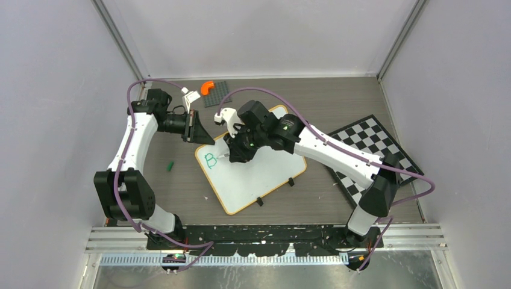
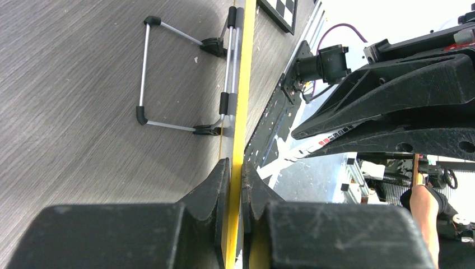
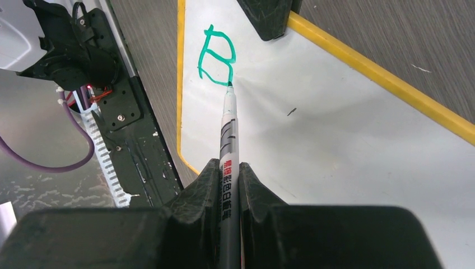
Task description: Write a sentence on the whiteboard
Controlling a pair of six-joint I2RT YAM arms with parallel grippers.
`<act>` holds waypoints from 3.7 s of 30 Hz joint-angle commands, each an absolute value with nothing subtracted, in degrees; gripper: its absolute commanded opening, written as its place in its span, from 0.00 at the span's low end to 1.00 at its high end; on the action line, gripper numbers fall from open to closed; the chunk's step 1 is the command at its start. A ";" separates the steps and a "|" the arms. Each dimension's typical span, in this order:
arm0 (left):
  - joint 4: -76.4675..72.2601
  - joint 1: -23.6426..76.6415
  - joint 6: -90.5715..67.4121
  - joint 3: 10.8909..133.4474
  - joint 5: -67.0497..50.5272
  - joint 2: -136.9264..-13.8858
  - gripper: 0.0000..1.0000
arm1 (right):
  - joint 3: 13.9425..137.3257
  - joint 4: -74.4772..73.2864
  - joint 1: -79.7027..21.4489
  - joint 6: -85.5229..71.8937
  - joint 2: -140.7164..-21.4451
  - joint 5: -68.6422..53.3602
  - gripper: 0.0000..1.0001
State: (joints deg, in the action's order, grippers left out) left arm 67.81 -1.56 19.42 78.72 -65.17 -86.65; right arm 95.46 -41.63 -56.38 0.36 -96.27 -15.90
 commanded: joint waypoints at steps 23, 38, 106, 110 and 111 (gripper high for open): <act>68.72 -1.41 18.39 79.54 -64.21 -85.64 0.00 | 93.03 -39.79 -52.26 2.27 -94.77 -13.54 0.00; 68.62 -1.40 18.12 79.59 -64.08 -85.79 0.00 | 96.11 -40.15 -51.48 2.46 -95.90 -13.93 0.00; 68.38 -1.32 18.07 79.52 -63.81 -86.02 0.00 | 95.91 -43.16 -52.01 4.35 -92.91 -15.32 0.00; 68.38 -1.26 17.98 79.47 -63.81 -85.93 0.00 | 96.19 -42.70 -52.02 4.48 -93.86 -14.44 0.00; 68.41 -1.31 17.93 79.48 -63.81 -85.94 0.00 | 96.34 -42.51 -52.01 4.48 -94.01 -14.50 0.00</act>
